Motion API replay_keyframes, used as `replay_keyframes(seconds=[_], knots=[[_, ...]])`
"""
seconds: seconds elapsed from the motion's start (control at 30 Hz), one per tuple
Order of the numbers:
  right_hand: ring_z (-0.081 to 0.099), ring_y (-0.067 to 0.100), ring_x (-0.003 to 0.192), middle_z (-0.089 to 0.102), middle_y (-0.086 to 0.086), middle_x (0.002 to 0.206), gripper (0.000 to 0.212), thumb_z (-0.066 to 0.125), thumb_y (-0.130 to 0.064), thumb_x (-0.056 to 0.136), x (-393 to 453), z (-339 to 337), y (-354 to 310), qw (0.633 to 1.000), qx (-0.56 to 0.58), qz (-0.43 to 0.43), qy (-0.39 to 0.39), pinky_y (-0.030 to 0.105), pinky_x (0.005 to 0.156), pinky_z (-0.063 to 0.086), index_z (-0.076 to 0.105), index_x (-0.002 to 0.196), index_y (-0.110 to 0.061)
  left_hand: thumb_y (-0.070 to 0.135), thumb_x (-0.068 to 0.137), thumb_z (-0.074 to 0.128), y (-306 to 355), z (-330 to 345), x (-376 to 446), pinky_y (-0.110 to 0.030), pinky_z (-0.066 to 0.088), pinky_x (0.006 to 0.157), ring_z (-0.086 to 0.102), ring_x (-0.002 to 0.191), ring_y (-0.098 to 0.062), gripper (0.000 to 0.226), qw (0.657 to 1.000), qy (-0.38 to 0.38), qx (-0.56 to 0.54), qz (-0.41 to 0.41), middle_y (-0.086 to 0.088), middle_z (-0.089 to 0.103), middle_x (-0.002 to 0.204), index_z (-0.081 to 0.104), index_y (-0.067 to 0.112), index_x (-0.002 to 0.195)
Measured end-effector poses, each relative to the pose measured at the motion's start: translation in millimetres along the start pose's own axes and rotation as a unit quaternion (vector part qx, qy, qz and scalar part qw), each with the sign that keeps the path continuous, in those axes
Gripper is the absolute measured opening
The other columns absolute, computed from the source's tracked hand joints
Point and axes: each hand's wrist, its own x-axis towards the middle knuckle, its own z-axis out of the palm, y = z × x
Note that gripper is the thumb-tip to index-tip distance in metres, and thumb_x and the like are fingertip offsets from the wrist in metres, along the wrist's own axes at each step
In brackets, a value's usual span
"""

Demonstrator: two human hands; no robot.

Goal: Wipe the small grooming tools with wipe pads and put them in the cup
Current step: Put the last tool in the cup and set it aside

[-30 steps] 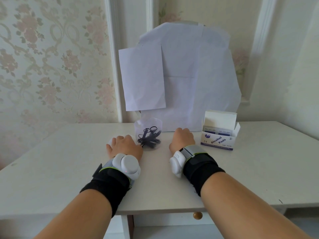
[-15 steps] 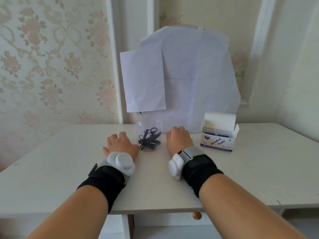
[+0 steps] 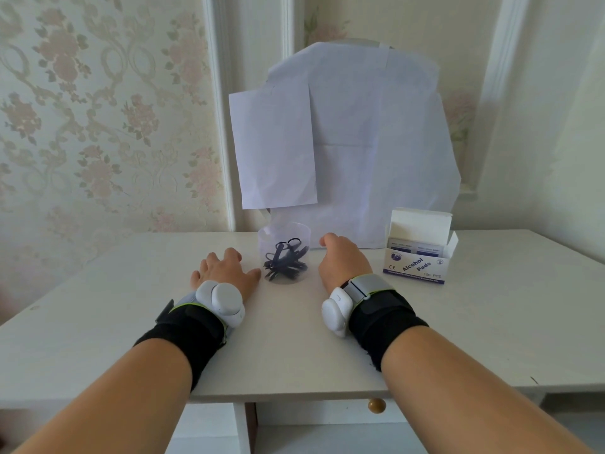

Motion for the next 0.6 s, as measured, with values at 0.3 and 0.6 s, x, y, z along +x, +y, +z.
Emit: replay_keyframes(seconds=[0.3,0.6], knots=[[0.058,0.03,0.107,0.058,0.01,0.124,0.033,0.041,-0.016,0.096,-3.6,3.3,-4.4,1.0,0.023,-0.01,0.019,0.033,0.083,0.043,0.048,0.127,-0.012,0.054,0.081,0.063,-0.8,-2.1,1.9,-0.04,0.042,0.097,0.055,0.108,-0.034,0.055,1.0,0.024,-0.021,0.004,-0.013,0.054,0.12,0.046,0.012,0.113],[0.053,0.027,0.117,0.051,0.006,0.135,0.046,0.047,-0.015,0.089,-6.1,5.3,-6.7,0.998,0.04,-0.037,-0.015,0.034,0.093,0.043,0.043,0.134,-0.015,0.049,0.074,0.074,0.9,-6.9,-0.3,-0.043,0.047,0.091,0.057,0.102,-0.037,0.064,0.997,0.031,-0.076,-0.006,-0.016,0.051,0.116,0.045,0.007,0.112]])
